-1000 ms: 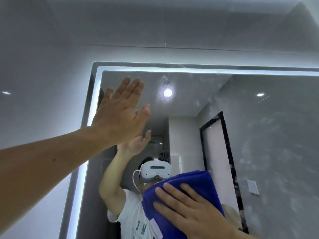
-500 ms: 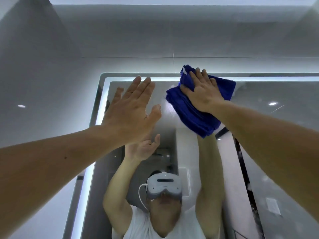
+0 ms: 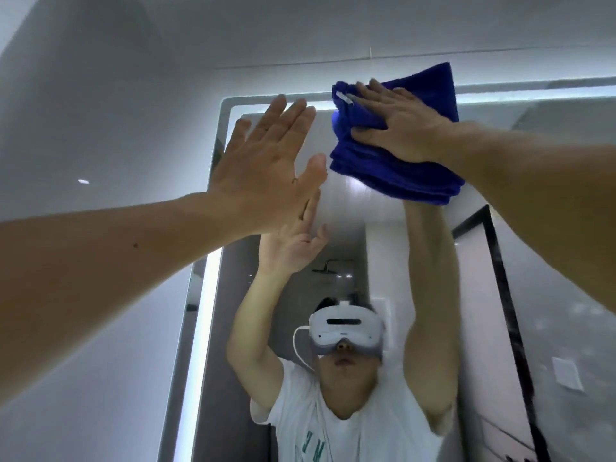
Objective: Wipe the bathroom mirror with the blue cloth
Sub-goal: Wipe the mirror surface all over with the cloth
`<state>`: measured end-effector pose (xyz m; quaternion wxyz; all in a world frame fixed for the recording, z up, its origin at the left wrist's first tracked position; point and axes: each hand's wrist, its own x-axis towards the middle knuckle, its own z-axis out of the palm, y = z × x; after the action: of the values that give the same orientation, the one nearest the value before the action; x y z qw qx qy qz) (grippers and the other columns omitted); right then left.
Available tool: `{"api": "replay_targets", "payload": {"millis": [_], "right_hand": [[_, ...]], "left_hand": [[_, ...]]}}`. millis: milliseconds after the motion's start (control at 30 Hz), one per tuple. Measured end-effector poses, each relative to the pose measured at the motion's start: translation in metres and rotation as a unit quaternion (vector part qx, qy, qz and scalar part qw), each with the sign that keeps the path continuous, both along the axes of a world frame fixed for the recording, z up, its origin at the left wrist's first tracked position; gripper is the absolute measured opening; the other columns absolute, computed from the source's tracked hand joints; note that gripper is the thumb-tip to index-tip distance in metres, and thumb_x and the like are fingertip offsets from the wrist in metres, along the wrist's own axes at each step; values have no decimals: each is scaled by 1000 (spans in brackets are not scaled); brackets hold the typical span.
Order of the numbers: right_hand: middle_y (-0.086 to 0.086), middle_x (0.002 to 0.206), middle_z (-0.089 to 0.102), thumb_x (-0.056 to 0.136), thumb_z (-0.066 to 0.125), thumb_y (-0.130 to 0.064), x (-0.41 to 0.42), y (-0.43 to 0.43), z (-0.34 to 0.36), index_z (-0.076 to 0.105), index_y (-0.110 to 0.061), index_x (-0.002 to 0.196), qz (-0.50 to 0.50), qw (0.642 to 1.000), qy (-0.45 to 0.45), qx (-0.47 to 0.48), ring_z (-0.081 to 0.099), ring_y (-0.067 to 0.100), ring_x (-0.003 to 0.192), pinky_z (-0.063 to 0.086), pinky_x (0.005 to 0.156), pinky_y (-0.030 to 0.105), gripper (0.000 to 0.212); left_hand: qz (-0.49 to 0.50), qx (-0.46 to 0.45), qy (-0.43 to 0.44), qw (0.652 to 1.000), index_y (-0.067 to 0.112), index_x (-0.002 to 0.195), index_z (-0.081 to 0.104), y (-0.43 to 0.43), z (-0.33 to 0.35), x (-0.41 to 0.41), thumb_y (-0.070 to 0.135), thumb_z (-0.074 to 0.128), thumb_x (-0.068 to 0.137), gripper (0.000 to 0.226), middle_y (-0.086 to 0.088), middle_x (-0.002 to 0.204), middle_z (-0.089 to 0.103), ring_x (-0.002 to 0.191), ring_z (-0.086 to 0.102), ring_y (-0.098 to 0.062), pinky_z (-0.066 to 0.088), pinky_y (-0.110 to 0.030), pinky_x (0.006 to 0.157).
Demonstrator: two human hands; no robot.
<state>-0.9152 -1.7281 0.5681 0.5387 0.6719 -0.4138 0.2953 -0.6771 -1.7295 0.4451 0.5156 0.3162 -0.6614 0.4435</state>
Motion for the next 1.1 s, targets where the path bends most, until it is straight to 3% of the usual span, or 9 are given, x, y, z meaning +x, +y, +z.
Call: {"api": "replay_targets", "payload": {"millis": [133, 167, 233, 333, 500, 1100], "right_hand": [[-9, 164, 3, 100, 32, -57, -1, 4, -34, 10, -35, 155, -14, 999, 40, 15, -4, 5, 149, -9, 111, 23, 64], [-9, 164, 2, 99, 31, -58, -1, 5, -44, 10, -34, 156, -23, 998, 47, 17, -5, 5, 149, -10, 112, 23, 65], [-9, 164, 0, 98, 28, -60, -2, 6, -64, 8, -33, 156, -38, 997, 61, 18, -6, 5, 149, -10, 114, 24, 67], [-8, 164, -1, 98, 26, -60, -4, 7, -97, 6, -32, 156, -53, 995, 85, 25, -9, 4, 148, -13, 115, 25, 68], [-6, 164, 1, 98, 22, -60, -4, 10, -146, 9, -30, 156, -57, 992, 105, 33, -8, 8, 150, -13, 118, 28, 67], [7, 162, 18, 103, 29, -54, -7, 10, -323, 22, -18, 155, -44, 989, 137, 16, 10, 24, 151, 6, 122, 45, 64]], "left_hand": [[-9, -7, 14, 1000, 24, 157, 5, 0, -9, -11, 54, 8, 91, 72, 9, 165, -1, 150, -9, -7, -31, -22, 105], [-15, -2, 16, 1000, 25, 157, 6, -1, -13, -14, 54, 9, 92, 72, 9, 165, 0, 150, -9, -8, -30, -24, 108], [-38, 23, 13, 999, 25, 157, 7, -1, -23, -18, 54, 11, 92, 72, 9, 165, 1, 150, -8, -8, -13, -36, 121], [-50, 40, -2, 998, 23, 157, 8, 1, -37, -22, 53, 12, 92, 72, 8, 165, 1, 150, -8, -8, 0, -43, 123], [-69, 55, -16, 996, 22, 157, 8, -3, -62, -25, 59, 0, 86, 81, 8, 165, 1, 150, -8, -7, 1, -43, 123], [-64, 73, -76, 992, 12, 156, 19, -13, -205, -27, 43, 18, 100, 64, -3, 164, 14, 152, 5, -17, 14, -52, 120]]}}
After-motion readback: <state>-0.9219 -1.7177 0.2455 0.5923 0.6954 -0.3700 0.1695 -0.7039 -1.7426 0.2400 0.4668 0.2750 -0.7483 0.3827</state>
